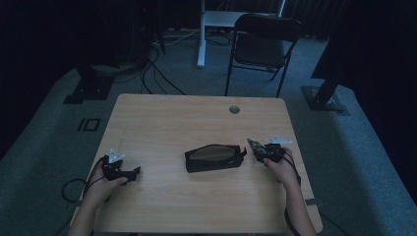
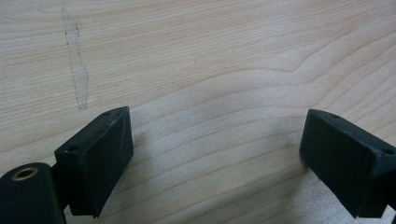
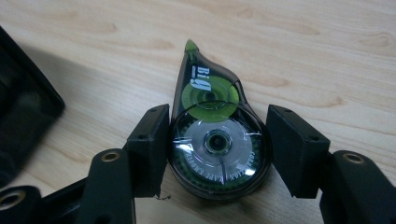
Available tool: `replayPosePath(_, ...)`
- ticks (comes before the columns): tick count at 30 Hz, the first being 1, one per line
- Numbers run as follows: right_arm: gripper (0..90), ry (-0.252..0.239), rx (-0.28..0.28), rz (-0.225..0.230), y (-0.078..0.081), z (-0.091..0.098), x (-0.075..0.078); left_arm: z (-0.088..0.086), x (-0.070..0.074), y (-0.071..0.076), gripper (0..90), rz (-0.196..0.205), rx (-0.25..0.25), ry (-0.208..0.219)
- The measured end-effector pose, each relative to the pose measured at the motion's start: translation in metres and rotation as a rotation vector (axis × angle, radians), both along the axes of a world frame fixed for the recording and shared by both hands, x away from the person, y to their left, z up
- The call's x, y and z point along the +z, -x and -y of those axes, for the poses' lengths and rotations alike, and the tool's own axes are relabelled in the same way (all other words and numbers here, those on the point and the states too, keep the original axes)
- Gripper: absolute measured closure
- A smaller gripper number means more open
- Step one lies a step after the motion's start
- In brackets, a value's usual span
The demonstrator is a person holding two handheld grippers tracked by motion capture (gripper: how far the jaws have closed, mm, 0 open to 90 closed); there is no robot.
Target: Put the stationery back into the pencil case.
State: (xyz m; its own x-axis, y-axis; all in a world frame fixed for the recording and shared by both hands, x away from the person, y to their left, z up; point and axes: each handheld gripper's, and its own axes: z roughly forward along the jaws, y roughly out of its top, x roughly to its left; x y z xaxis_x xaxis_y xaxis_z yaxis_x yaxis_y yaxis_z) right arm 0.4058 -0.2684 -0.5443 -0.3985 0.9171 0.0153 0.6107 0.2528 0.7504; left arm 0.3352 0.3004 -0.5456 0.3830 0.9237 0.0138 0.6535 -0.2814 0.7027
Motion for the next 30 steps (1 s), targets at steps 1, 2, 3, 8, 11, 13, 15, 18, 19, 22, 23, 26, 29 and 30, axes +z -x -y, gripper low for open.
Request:
replayPosePath(1, 41.3, -0.011, -0.010, 0.007, 0.000, 0.000, 0.002, 0.000, 0.000, 0.000, 10.1, 0.000, 0.000, 0.000)
replayPosePath(2, 41.4, -0.015, -0.014, 0.016, 0.000, 0.001, 0.004, 0.000, 0.000, 0.000, 10.1, 0.000, 0.000, 0.000)
replayPosePath(3, 41.4, -0.022, -0.023, 0.022, 0.001, 0.002, 0.006, 0.000, 0.000, 0.000, 10.1, 0.000, 0.000, 0.000)
replayPosePath(8, 41.4, -0.045, -0.032, 0.051, 0.004, 0.007, 0.020, 0.000, 0.000, 0.000, 10.1, 0.000, 0.000, 0.000)
replayPosePath(11, 41.4, -0.055, -0.018, 0.072, 0.008, 0.008, 0.028, 0.000, 0.000, 0.000, 10.1, 0.001, 0.000, 0.000)
replayPosePath(13, 41.4, -0.062, -0.004, 0.084, 0.011, 0.007, 0.033, 0.000, 0.000, 0.000, 10.1, 0.001, 0.000, 0.000)
replayPosePath(15, 41.4, -0.064, 0.013, 0.095, 0.014, 0.005, 0.039, 0.000, 0.000, 0.000, 10.1, 0.001, -0.001, 0.000)
replayPosePath(18, 41.4, -0.075, 0.034, 0.117, 0.017, 0.002, 0.050, 0.000, 0.000, 0.000, 10.1, 0.000, -0.001, 0.000)
replayPosePath(19, 41.4, -0.078, 0.041, 0.127, 0.018, 0.001, 0.054, 0.000, 0.000, 0.000, 10.1, 0.000, -0.001, 0.000)
replayPosePath(22, 41.4, -0.077, 0.075, 0.153, 0.020, -0.003, 0.067, 0.000, 0.000, 0.000, 10.1, 0.001, -0.001, 0.001)
replayPosePath(23, 41.4, -0.076, 0.090, 0.159, 0.021, -0.005, 0.071, 0.000, 0.000, 0.000, 10.1, 0.001, -0.001, 0.001)
replayPosePath(26, 41.4, -0.081, 0.126, 0.178, 0.024, -0.009, 0.082, 0.000, 0.000, 0.000, 10.1, 0.001, -0.001, 0.000)
replayPosePath(29, 41.4, -0.067, 0.153, 0.195, 0.026, -0.012, 0.091, 0.000, 0.000, 0.000, 10.1, 0.001, -0.001, 0.001)
replayPosePath(30, 41.4, -0.066, 0.162, 0.200, 0.026, -0.014, 0.093, 0.000, 0.000, 0.000, 10.1, 0.001, -0.001, 0.001)
